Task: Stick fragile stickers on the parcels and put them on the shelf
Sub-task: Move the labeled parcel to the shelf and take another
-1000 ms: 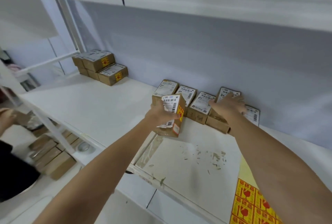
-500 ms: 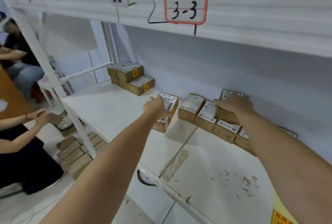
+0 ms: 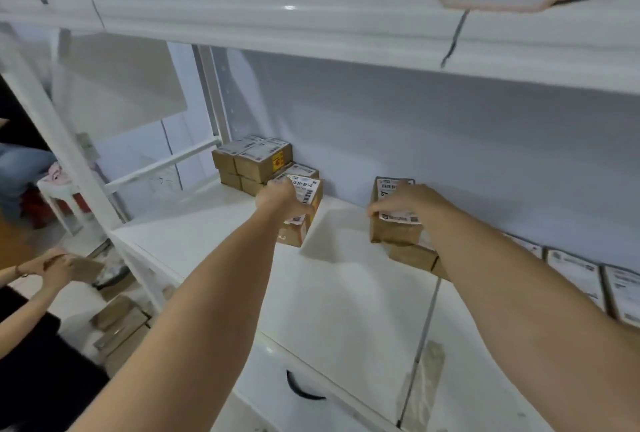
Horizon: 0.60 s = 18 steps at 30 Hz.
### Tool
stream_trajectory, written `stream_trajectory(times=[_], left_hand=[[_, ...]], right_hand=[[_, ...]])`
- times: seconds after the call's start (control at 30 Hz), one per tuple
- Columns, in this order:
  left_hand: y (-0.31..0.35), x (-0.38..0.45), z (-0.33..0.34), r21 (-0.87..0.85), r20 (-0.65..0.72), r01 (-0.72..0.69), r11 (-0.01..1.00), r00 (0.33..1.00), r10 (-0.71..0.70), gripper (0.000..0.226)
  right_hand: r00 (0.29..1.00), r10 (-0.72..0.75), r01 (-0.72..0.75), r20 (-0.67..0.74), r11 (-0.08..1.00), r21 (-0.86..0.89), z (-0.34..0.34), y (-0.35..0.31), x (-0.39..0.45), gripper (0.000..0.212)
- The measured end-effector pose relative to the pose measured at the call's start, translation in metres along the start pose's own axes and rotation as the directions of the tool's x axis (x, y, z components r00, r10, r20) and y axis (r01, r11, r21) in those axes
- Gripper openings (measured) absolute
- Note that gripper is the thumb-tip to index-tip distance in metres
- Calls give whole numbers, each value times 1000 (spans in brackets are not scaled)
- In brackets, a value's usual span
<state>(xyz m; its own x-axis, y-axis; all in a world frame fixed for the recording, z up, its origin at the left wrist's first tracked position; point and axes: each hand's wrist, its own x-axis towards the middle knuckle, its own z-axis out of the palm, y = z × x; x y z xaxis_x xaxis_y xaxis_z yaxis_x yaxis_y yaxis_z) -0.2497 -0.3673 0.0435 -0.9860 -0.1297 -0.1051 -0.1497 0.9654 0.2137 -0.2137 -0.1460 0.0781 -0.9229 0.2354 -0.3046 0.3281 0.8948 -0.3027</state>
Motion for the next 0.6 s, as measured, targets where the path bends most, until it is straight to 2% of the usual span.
stream_trajectory(times=[0.1,0.2,0.33,0.5,0.6], left_hand=[[-16,32,-6,11,8,-17,1000,1000,17,102],[-27,63,-12,47,-9,-45,998,999,45,102],[-27,92,-18,60,12,-102,993,995,101,95],[-27,114,-15,120,-14,-176,977,984,179,89],[-24,118,-10,173,-35,-176,969,982,185,86]], right_hand=[[1000,9,-9,-2,1000,-5,9,-35,12,112],[999,32,-32,-3,999,16,17,-63,24,104],[992,124,-124,13,992,-24,29,-78,33,105],[973,192,-174,129,974,-143,42,-88,42,83],[955,214,-187,205,972,-141,43,-87,46,80]])
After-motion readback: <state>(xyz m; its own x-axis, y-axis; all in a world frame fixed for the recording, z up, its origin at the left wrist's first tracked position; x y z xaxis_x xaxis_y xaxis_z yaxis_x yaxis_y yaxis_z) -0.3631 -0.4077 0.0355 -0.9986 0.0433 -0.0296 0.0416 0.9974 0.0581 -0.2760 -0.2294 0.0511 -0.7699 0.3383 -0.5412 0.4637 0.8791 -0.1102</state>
